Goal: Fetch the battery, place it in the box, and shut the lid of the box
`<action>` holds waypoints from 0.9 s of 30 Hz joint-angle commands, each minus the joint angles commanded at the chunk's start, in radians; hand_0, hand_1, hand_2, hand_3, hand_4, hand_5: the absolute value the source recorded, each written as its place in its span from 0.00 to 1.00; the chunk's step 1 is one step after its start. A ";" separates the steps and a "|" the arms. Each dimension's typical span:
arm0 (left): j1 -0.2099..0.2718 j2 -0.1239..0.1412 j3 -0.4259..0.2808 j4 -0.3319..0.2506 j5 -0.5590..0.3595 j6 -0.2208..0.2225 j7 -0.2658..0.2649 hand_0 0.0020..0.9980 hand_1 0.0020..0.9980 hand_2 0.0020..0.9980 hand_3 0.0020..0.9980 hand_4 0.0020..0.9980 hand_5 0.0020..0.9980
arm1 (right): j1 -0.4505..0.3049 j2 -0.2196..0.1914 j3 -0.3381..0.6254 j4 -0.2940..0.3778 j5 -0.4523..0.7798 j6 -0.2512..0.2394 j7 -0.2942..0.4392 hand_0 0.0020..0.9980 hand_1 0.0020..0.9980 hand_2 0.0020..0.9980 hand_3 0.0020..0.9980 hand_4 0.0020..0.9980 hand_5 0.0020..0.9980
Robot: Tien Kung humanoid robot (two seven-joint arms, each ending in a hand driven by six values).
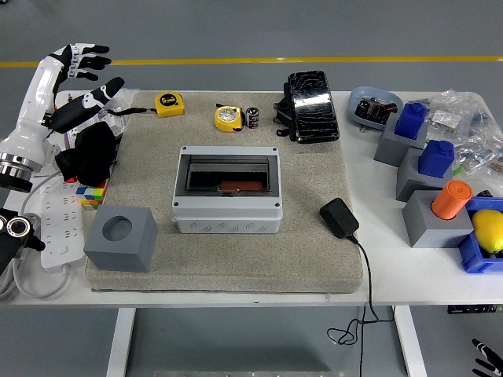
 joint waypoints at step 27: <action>-0.008 -0.003 -0.012 -0.003 -0.001 -0.001 0.000 0.52 0.66 0.67 0.72 1.00 0.77 | 0.005 -0.005 0.009 0.000 -0.006 -0.003 0.001 0.67 0.67 0.68 0.56 0.97 0.48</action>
